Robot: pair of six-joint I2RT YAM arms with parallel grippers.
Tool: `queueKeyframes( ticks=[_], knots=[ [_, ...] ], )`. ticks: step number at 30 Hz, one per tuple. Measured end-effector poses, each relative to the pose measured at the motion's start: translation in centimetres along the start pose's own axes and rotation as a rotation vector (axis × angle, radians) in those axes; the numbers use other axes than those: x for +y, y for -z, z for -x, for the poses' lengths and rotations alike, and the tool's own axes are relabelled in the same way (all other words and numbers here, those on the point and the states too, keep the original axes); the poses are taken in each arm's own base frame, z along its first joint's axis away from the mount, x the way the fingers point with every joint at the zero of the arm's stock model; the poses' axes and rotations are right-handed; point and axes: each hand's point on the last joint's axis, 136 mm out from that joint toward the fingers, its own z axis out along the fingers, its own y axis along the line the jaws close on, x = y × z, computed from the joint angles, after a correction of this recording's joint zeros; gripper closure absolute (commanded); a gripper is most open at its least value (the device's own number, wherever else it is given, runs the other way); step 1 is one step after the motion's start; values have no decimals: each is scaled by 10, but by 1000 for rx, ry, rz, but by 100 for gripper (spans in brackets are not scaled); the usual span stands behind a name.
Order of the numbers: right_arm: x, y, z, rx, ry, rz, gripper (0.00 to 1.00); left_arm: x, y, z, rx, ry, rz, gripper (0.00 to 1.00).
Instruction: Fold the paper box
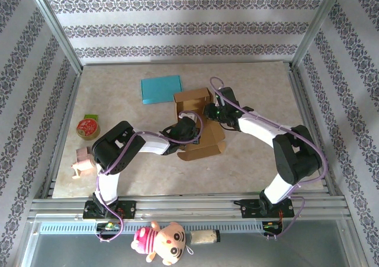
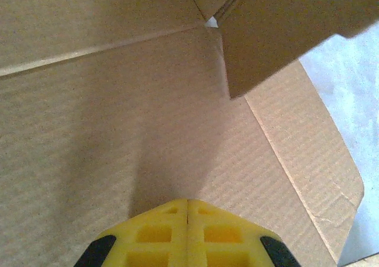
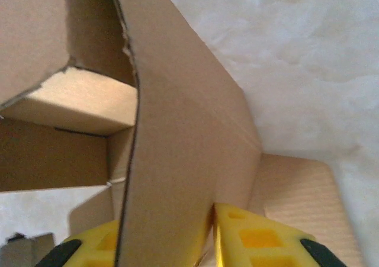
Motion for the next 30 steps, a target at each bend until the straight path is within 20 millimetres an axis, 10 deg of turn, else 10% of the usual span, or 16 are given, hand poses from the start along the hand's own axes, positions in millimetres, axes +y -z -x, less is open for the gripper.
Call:
queueKeyframes(
  ticks=[17, 30],
  knots=[
    [20, -8, 1, -116, 359, 300, 35, 0, 0, 0, 1, 2, -1, 100],
    [48, 35, -23, -100, 523, 523, 30, -4, -4, 2, 2, 1, -14, 100]
  ],
)
